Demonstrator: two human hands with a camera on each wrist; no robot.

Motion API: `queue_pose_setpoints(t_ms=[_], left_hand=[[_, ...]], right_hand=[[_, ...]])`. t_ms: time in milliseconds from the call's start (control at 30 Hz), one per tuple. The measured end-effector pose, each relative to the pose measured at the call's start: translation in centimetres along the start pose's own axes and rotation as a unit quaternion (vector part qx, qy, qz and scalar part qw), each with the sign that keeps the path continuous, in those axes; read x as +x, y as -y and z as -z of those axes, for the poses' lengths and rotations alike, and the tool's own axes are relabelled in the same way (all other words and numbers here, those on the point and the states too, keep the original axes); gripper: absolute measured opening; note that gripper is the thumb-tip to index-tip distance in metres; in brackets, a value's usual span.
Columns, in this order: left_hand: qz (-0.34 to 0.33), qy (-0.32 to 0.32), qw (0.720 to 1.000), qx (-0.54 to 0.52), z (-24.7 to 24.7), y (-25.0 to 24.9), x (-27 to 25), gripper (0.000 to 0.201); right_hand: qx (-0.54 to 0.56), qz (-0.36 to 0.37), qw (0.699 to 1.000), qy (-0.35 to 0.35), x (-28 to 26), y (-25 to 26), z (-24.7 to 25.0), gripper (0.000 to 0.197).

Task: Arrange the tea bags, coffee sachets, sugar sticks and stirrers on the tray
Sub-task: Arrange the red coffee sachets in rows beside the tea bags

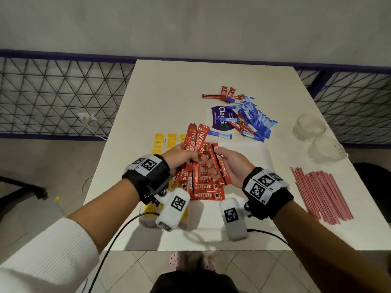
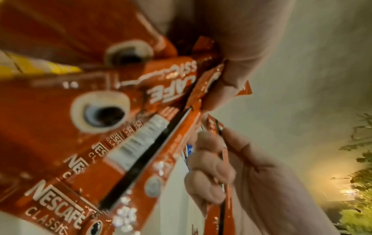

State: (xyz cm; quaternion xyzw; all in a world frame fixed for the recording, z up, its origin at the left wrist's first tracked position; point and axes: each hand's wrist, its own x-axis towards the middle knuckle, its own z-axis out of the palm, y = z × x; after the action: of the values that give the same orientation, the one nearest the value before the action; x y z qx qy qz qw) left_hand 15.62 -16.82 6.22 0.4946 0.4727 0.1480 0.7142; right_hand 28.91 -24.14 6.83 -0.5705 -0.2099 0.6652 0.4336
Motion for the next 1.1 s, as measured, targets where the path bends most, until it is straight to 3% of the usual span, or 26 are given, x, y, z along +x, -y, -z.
queue_pose_setpoints(t_ms=[133,200,300,367,467,733,900,1000,1100], left_hand=[[0.016,0.041,0.999,-0.001,-0.1,0.5,-0.4,0.03],[0.011,0.057,0.998,-0.021,-0.2,0.9,-0.8,0.036],[-0.006,0.066,0.997,-0.04,-0.3,1.6,-1.5,0.023],[-0.005,0.064,0.997,-0.048,-0.3,2.0,-1.9,0.015],[-0.008,0.053,0.997,-0.056,-0.4,2.3,-2.2,0.007],[0.0,-0.021,1.0,-0.008,0.1,2.1,-2.6,0.017],[-0.008,-0.04,0.999,0.03,0.1,2.6,-3.0,0.017],[-0.027,-0.065,0.998,0.007,0.1,2.8,-3.0,0.016],[-0.027,-0.067,0.997,-0.008,0.0,2.8,-3.3,0.013]], right_hand=[[-0.087,0.016,0.996,-0.004,0.1,-0.3,0.8,0.024],[-0.108,0.023,0.994,-0.006,0.1,-0.6,1.2,0.03],[-0.232,0.077,0.969,-0.022,-0.4,-0.6,2.0,0.044],[-0.257,0.115,0.959,-0.016,-0.5,-0.7,2.6,0.045],[-0.244,0.123,0.962,-0.004,-0.4,-0.8,3.1,0.037],[-0.225,0.124,0.966,0.036,-0.3,-0.5,3.5,0.024],[-0.186,0.09,0.978,0.029,-0.3,-0.9,4.0,0.017],[-0.152,0.025,0.986,0.057,-0.6,-1.0,4.1,0.007],[-0.124,0.007,0.989,0.078,-1.1,-0.9,4.3,0.011]])
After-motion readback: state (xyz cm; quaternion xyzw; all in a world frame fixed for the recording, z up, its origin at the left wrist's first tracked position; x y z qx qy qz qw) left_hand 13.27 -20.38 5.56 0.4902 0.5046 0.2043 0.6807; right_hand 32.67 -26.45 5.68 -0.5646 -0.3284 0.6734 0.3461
